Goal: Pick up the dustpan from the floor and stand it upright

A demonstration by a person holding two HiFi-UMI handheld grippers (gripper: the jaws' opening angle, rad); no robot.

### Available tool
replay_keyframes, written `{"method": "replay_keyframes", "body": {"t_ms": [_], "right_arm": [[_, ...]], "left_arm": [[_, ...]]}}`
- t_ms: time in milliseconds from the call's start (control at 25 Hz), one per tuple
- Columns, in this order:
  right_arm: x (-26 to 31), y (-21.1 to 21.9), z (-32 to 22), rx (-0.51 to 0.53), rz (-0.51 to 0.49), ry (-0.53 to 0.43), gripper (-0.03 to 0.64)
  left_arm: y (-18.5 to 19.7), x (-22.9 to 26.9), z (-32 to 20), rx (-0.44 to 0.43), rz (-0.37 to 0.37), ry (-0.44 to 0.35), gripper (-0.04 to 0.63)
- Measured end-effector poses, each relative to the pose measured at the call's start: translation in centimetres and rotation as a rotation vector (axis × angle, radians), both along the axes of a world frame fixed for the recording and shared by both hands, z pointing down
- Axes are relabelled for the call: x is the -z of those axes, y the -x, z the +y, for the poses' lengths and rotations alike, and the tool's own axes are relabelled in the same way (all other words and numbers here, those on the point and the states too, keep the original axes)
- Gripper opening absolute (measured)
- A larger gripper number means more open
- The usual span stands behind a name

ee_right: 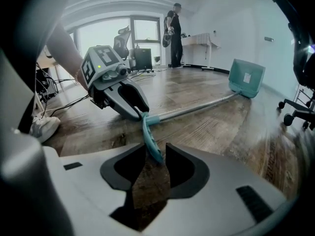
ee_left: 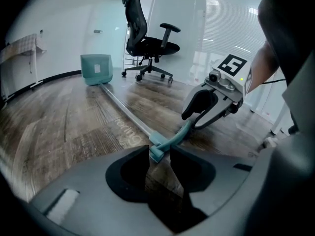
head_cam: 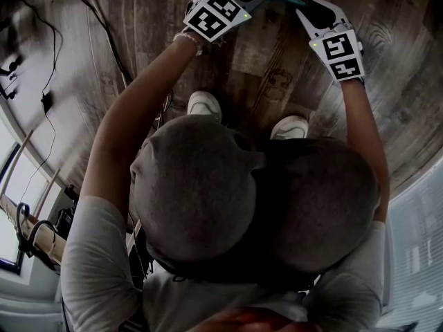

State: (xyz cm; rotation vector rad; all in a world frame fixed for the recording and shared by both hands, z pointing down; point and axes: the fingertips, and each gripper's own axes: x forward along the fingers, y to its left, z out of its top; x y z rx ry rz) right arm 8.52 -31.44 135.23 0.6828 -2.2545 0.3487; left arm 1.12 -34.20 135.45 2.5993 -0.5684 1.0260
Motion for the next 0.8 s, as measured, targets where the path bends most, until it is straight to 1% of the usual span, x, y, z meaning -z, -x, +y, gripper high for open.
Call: {"method": "replay_keyframes", "body": {"t_ms": [120, 200, 280, 560, 800], "right_arm": [[-0.9, 0.0, 0.3, 0.008, 0.026, 0.007, 0.11], [-1.1, -0.1, 0.3, 0.001, 0.036, 0.012, 0.087], [-1.0, -0.2, 0.3, -0.01, 0.034, 0.021, 0.087], [0.4, -0.1, 0.3, -0.024, 0.009, 0.023, 0.087], [3.3, 0.3, -0.2, -0.025, -0.03, 0.007, 0.086]], "left_arm": [[0.2, -0.6, 0.1, -0.009, -0.035, 0.003, 0.123], [0.1, -0.6, 0.0, -0.006, -0.044, 0.003, 0.104], [0.1, -0.5, -0.1, -0.003, -0.044, 0.004, 0.092], [0.2, 0.8, -0.1, -0.005, -0.001, -0.009, 0.092], [0.5, 3.6, -0.5, -0.003, 0.048, -0.022, 0.092]]}}
